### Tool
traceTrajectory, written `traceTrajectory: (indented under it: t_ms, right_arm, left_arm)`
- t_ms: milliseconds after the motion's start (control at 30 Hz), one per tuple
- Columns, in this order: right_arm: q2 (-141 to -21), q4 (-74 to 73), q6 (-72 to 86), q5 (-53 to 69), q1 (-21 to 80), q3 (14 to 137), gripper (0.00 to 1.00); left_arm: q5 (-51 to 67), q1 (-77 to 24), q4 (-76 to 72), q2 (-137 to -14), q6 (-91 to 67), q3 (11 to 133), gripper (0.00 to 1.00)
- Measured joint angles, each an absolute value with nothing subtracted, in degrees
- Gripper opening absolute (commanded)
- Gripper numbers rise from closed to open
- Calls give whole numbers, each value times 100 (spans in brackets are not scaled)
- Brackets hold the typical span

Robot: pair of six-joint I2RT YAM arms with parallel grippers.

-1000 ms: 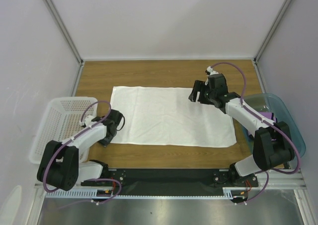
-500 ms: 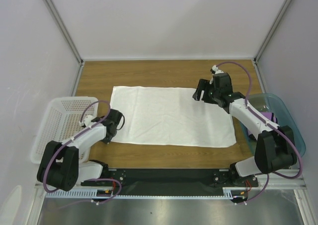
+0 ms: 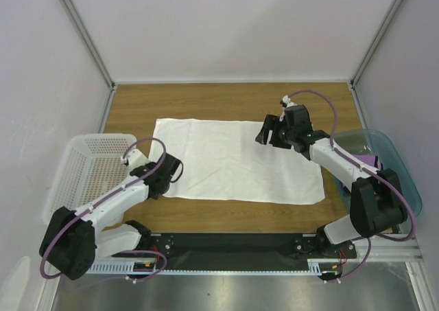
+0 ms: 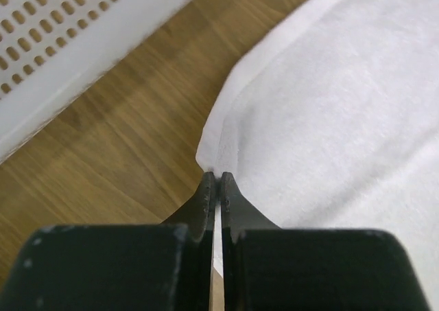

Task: Fold and stack the towels
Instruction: Fold the towel

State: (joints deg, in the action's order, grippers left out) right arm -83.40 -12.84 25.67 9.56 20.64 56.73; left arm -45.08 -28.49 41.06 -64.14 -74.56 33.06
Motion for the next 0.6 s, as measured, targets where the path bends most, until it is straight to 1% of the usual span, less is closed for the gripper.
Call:
traceTrajectory:
  t_ms: [133, 333, 600]
  right_arm:
    - [-8558, -1155, 2744, 1000, 2250, 5450, 74]
    - [-8761, -1138, 2956, 1011, 2373, 5253, 74]
    - [-8729, -1210, 2982, 840, 2377, 5052, 72]
  left_arm:
    - [-4810, -3511, 4040, -6169, -7242, 3310, 0]
    - [-5094, -4545, 3236, -5642, -6517, 3306, 0]
    - [-5019, -5393, 1890, -5808, -5511, 3271, 0]
